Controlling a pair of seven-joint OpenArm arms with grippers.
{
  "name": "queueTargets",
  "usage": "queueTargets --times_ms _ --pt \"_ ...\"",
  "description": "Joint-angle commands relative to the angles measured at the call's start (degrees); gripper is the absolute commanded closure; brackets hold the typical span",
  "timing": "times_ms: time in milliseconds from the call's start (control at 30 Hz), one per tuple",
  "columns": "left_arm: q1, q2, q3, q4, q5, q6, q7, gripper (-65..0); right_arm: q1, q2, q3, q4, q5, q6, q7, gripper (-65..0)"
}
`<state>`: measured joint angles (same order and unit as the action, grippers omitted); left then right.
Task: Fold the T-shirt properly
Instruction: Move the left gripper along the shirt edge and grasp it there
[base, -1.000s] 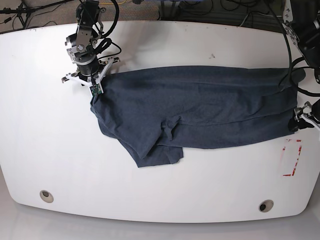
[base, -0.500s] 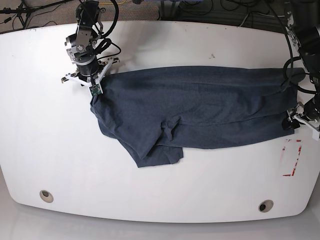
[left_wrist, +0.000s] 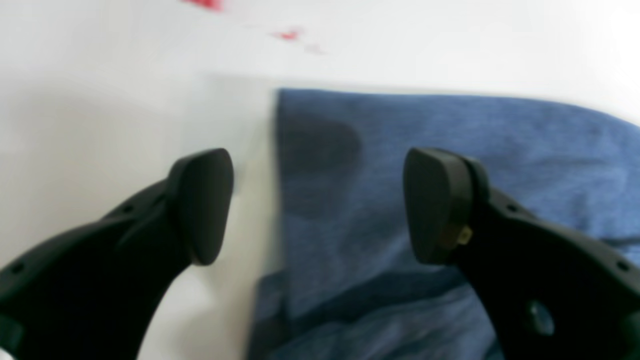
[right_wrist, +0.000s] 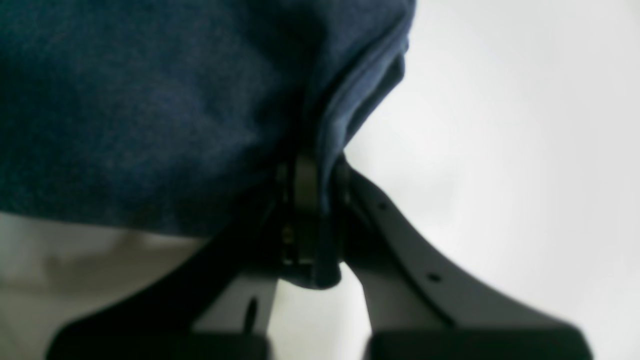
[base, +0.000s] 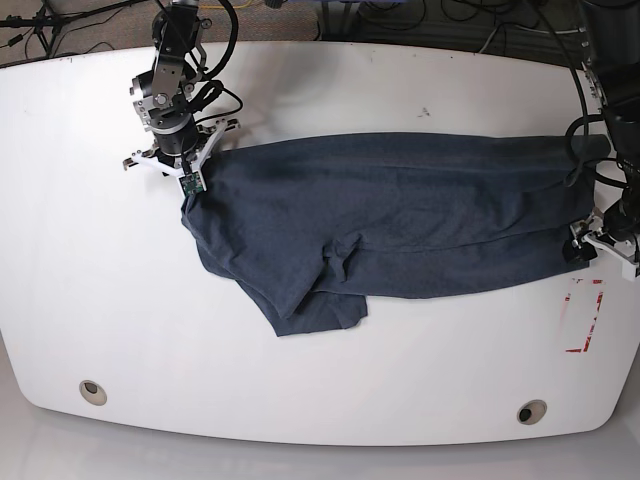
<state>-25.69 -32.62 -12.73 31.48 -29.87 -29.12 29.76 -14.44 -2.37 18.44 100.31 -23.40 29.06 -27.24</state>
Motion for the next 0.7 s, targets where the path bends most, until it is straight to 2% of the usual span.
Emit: queueTargets --times_ms 0,167,233,500,667 --pt "-0.81 -0.92 1.17 0.12 0.29 -0.37 0.97 -50.6 0.94 0.22 0.07 0.83 0.32 -0.09 1.09 0.0" --pt "-0.9 0.4 2.75 0.21 0.2 -2.22 1.14 -50.3 1.03 0.22 0.07 0.83 0.32 -0.09 1.09 0.0" --pt "-0.99 1.02 2.84 0.21 0.2 -2.48 2.2 -48.1 1.03 0.22 0.07 0.83 0.32 -0.09 1.09 0.0" --pt "-2.92 3.92 2.84 0.12 0.37 -2.57 4.66 -23.5 1.03 0.31 0.07 0.83 0.32 -0.09 1.09 0.0" --pt "-2.92 4.01 2.84 0.12 0.37 -2.48 5.1 -17.1 1.03 0.31 0.07 0.83 0.32 -0.09 1.09 0.0"
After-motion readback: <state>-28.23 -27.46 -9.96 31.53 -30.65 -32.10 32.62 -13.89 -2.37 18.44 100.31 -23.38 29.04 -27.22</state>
